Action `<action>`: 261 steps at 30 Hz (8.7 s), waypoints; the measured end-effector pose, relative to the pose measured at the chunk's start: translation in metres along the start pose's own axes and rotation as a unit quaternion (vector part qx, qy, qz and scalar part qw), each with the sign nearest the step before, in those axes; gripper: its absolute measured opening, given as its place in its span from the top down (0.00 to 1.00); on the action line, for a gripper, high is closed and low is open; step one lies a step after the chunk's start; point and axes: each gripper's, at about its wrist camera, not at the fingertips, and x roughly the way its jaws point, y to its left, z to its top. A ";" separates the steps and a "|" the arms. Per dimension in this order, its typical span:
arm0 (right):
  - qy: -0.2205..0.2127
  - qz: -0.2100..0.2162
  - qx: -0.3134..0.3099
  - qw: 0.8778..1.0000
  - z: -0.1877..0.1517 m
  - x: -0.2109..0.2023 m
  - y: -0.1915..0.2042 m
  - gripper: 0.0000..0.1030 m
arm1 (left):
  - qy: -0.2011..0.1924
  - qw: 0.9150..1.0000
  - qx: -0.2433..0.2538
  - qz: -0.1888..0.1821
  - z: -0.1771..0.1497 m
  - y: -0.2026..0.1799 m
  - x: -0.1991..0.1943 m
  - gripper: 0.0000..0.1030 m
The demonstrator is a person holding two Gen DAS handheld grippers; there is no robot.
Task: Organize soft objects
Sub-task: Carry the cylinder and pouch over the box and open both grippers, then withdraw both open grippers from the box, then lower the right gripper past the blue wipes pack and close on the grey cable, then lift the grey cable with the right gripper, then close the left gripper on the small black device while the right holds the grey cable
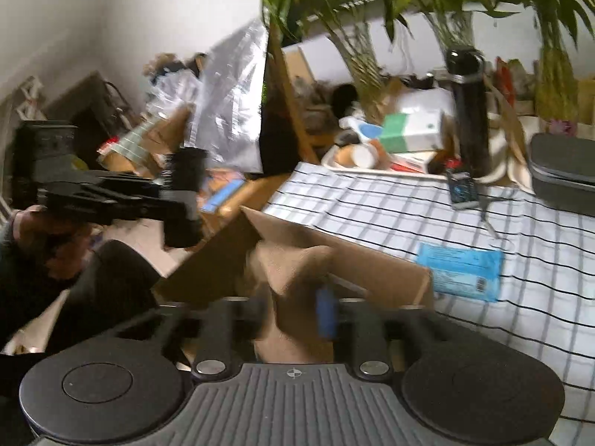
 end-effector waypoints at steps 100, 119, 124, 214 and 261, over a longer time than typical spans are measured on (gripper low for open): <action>-0.037 -0.265 0.046 0.962 0.019 0.037 -0.051 0.00 | -0.071 0.994 0.008 0.080 0.024 0.066 0.067 0.30; -0.028 -0.290 0.070 0.954 0.029 0.058 -0.092 0.00 | -0.074 0.996 0.015 0.045 0.043 0.085 0.104 0.30; -0.022 -0.287 0.066 0.955 0.037 0.076 -0.109 0.00 | -0.062 0.997 0.013 0.034 0.046 0.084 0.108 0.30; -0.057 -0.265 -0.030 0.962 0.053 0.069 -0.077 0.90 | 0.028 0.998 0.005 0.053 0.099 0.038 0.123 0.30; -0.068 -0.271 0.042 0.959 0.034 0.028 -0.095 0.90 | 0.117 0.972 -0.132 0.152 0.133 0.045 0.389 0.38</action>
